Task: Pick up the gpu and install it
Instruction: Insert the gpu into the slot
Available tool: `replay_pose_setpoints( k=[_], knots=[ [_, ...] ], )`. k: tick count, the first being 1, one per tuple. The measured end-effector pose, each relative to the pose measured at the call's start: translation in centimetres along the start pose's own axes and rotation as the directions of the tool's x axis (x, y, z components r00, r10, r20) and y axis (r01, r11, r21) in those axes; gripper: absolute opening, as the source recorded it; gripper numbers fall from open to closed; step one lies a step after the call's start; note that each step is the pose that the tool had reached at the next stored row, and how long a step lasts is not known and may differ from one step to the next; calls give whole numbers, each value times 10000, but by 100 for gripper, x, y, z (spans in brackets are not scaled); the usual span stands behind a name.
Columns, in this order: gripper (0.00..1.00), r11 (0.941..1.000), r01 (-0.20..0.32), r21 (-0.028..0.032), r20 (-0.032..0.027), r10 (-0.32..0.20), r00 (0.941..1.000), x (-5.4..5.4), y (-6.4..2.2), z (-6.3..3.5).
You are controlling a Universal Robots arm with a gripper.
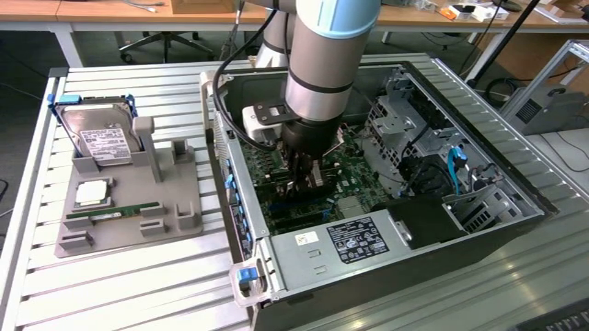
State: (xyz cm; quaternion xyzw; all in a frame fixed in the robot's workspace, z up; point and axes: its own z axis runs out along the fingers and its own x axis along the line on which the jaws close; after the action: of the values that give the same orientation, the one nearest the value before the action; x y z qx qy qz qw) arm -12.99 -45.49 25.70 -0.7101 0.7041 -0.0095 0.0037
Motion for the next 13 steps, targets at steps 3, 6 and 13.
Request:
replay_pose_setpoints(
  k=[3, 6, 13],
  knots=[
    [34, 10000, 1, 2, 3, -1, 10000, 0, 0, 2],
    [40, 10000, 0, 0, 0, 0, 10000, 0, 0, 0],
    [40, 10000, 3, 0, 0, -3, 10000, -9, -4, -136]
  ],
)
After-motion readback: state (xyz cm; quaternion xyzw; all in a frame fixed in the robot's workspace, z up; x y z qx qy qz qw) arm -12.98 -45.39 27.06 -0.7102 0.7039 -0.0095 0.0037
